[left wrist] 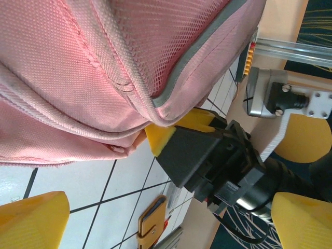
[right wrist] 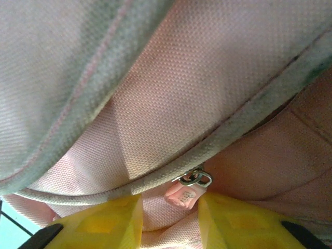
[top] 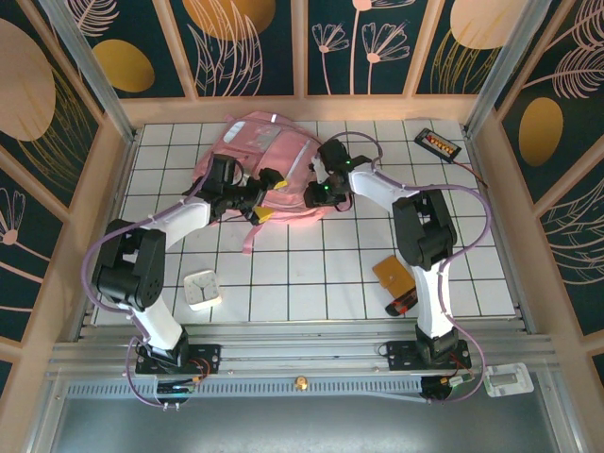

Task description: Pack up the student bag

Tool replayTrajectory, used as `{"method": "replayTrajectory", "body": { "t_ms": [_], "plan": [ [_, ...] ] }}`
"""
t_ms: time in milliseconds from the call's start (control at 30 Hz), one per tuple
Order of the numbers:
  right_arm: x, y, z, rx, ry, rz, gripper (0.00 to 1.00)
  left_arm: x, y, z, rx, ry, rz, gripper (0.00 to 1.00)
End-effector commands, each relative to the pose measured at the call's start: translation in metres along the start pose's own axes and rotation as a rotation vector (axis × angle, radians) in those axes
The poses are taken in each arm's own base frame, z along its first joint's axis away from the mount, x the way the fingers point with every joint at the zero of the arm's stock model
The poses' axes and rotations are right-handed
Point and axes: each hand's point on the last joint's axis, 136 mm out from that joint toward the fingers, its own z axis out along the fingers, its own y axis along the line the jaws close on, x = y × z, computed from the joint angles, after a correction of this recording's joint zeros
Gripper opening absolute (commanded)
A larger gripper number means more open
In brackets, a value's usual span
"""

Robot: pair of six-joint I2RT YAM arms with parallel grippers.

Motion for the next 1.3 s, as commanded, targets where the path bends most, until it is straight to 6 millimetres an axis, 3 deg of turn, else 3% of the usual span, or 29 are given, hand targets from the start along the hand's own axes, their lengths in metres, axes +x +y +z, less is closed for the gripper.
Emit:
{"method": "replayTrajectory", "body": {
  "t_ms": [0, 100, 167, 367, 500, 700, 967, 1000, 1067, 1133, 1267],
  "plan": [
    [0.016, -0.018, 0.023, 0.081, 0.052, 0.027, 0.24, 0.008, 0.007, -0.01, -0.03, 0.014, -0.07, 0.99],
    [0.012, -0.019, 0.014, 0.103, 0.035, 0.025, 0.07, 0.007, 0.006, -0.011, -0.03, 0.008, -0.064, 0.99],
    [0.008, -0.02, 0.004, 0.118, 0.019, 0.023, 0.01, 0.006, 0.004, -0.011, -0.031, 0.002, -0.052, 0.99],
    [-0.008, 0.001, -0.037, 0.051, -0.039, 0.044, 0.0, 0.003, -0.006, -0.011, -0.018, 0.0, -0.011, 0.99],
    [-0.019, 0.021, -0.062, -0.114, -0.082, 0.116, 0.0, 0.005, -0.009, -0.006, -0.001, 0.008, -0.004, 0.99],
    [-0.025, 0.017, -0.064, -0.235, -0.083, 0.215, 0.0, 0.007, 0.003, 0.016, -0.004, 0.036, -0.02, 0.99],
    [-0.023, 0.004, -0.056, -0.204, -0.058, 0.227, 0.0, 0.002, -0.02, 0.031, 0.045, 0.045, -0.016, 0.99],
    [-0.021, 0.0, -0.055, -0.164, -0.054, 0.209, 0.01, 0.001, -0.021, 0.032, 0.044, 0.046, -0.015, 0.99],
    [-0.019, -0.006, -0.053, -0.105, -0.041, 0.167, 0.24, 0.002, -0.02, 0.032, 0.04, 0.053, -0.018, 0.99],
    [-0.015, -0.011, -0.048, -0.072, -0.017, 0.138, 0.36, 0.004, -0.016, 0.033, 0.038, 0.063, -0.027, 0.99],
    [-0.008, -0.013, -0.04, -0.049, 0.017, 0.103, 0.39, 0.007, -0.008, 0.034, 0.04, 0.075, -0.053, 0.99]
  ]
}}
